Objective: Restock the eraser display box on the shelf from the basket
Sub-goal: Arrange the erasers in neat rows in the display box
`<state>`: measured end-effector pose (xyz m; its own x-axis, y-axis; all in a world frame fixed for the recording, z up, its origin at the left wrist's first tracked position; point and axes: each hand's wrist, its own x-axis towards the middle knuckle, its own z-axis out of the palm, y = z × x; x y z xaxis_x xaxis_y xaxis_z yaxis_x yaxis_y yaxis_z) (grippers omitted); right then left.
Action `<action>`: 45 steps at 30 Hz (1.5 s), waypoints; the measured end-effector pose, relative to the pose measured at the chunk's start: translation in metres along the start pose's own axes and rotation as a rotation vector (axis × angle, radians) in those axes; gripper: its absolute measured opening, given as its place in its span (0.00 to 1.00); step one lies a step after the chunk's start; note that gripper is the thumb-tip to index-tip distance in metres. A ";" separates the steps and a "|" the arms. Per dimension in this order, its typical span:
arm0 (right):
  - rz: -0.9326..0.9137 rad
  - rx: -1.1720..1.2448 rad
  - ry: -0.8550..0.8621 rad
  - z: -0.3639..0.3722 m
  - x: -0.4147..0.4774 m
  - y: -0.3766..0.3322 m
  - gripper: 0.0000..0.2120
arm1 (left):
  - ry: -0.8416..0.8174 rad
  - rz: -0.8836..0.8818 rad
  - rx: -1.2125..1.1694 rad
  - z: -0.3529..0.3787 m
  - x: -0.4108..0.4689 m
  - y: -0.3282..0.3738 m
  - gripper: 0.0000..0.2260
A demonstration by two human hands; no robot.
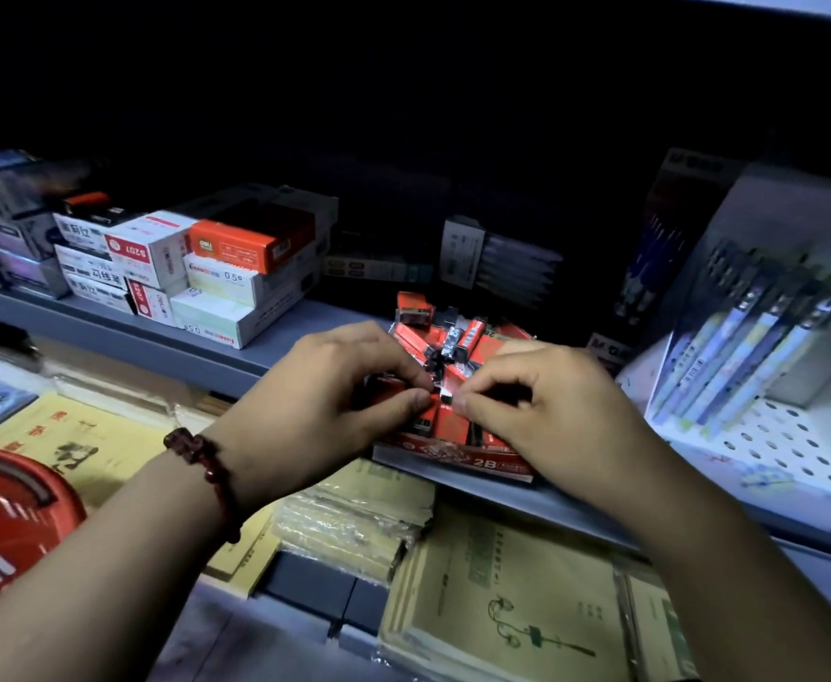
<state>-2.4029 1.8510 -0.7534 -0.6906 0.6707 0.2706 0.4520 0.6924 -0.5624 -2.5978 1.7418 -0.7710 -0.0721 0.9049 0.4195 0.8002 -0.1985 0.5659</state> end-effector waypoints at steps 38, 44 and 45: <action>-0.029 0.127 -0.222 -0.034 -0.012 0.000 0.07 | 0.141 -0.041 -0.067 0.017 -0.003 0.013 0.03; 0.004 0.106 -0.254 -0.034 -0.014 0.001 0.09 | 0.129 -0.065 -0.022 0.020 -0.001 0.007 0.06; -0.004 0.081 -0.260 -0.033 -0.014 -0.001 0.09 | 0.135 -0.066 -0.021 0.020 -0.001 0.007 0.06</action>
<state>-2.3748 1.8500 -0.7307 -0.8187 0.5701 0.0688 0.4101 0.6643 -0.6249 -2.5801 1.7474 -0.7813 -0.2045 0.8578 0.4716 0.7789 -0.1493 0.6092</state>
